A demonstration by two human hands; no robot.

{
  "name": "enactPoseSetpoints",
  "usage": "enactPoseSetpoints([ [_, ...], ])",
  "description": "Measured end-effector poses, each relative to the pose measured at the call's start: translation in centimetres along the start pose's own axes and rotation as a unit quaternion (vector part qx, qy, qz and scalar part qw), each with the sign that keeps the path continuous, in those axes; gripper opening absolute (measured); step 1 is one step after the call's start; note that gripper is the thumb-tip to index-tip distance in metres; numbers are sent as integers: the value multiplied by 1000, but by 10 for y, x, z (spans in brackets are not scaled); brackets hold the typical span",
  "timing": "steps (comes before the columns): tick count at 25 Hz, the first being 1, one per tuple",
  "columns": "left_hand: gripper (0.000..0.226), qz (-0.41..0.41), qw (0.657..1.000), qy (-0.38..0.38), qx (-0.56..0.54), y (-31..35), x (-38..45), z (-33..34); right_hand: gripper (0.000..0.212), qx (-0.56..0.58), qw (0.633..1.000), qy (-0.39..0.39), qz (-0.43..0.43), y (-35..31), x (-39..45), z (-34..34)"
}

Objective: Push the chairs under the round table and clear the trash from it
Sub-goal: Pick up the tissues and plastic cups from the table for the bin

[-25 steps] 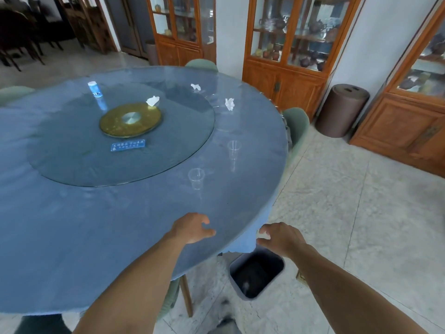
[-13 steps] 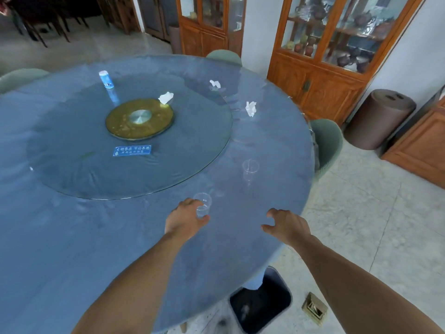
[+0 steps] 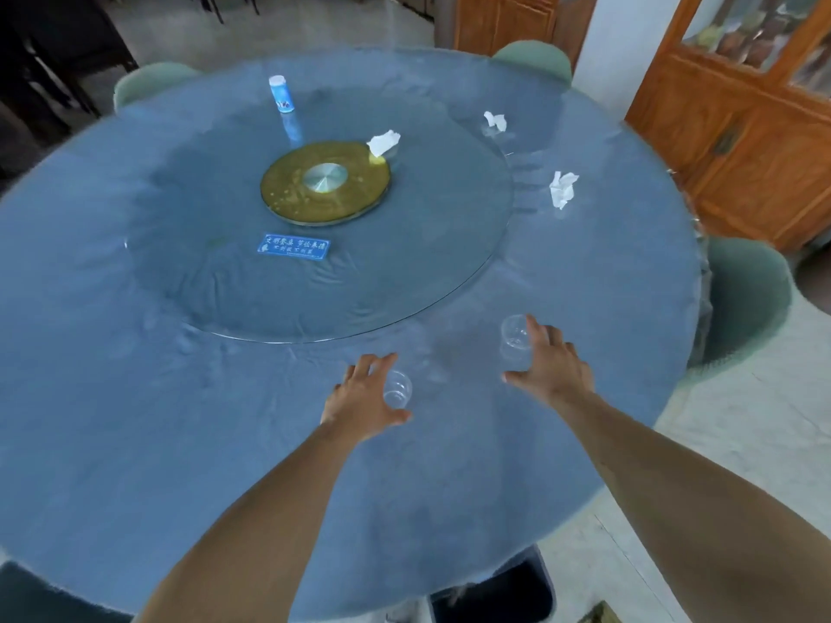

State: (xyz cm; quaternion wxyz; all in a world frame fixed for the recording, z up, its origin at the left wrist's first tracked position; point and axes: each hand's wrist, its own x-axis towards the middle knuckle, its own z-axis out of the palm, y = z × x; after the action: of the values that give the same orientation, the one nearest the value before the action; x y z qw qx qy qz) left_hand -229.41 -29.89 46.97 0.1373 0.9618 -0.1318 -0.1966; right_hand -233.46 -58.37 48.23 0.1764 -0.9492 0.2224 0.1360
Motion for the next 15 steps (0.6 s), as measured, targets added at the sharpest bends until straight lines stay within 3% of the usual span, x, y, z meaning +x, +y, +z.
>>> enactPoseSetpoints([
  [4, 88, -22, 1000, 7, -3, -2, 8, 12, 107, -11, 999, -23, -37, 7, 46, 8],
  [10, 73, -44, 999, 18, 0, 4, 6, 24, 66, 11, 997, 16, -75, 11, 54, 19],
  [15, 70, -28, 999, 15, -14, 27, 5, 14, 65, 51, 996, 5, -77, 28, 14, 12],
])
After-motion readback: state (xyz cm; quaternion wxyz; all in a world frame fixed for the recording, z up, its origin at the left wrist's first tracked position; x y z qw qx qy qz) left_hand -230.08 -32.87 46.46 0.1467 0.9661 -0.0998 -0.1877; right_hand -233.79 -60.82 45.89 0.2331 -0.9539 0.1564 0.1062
